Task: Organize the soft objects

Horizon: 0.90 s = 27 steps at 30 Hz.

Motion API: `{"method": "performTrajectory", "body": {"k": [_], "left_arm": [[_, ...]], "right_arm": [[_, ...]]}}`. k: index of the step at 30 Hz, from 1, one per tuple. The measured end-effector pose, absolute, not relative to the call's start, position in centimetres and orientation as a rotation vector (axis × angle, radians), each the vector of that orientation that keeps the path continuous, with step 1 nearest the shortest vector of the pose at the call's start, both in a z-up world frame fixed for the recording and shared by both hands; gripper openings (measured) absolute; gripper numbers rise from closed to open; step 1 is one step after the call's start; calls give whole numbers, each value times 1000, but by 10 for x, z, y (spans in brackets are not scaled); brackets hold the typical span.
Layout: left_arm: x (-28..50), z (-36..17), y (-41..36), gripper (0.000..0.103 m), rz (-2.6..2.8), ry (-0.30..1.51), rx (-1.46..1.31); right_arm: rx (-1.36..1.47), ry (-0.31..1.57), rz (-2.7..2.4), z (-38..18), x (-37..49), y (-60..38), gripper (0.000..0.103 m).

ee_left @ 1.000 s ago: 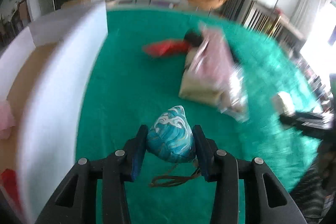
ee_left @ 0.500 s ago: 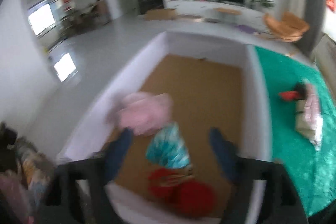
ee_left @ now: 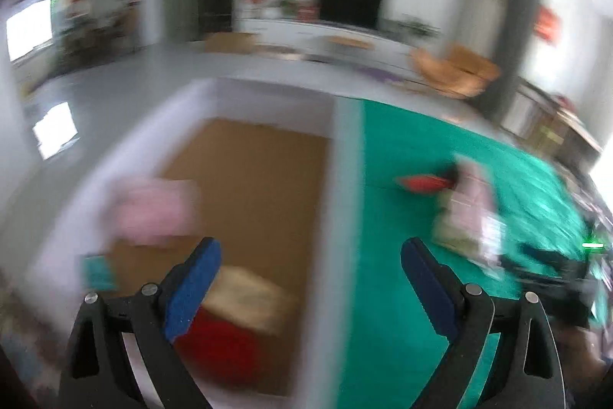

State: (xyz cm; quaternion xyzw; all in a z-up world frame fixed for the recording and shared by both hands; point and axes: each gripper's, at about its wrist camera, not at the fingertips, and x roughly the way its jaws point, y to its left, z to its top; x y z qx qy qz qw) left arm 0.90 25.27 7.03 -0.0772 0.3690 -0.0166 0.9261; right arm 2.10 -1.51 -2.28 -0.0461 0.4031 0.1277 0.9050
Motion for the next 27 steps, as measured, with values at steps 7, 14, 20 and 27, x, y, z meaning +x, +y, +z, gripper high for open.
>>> {"method": "performTrajectory", "body": {"k": [7,14,20,27], "left_arm": [[43,-9,93,102,-326,908,26],[97,-70,28,102,-280,907,130],[127,-80,29,102,-269,925,94],[129,-89,26,103,-243,939,110]], "right_arm": [[-8,887,-161,-73,11,-170,72],[36,902,-250,-70,34,-217,72],[29,880,-243,-77,40,-211,72],[62,895,-244,-79,42,-216,78]]}}
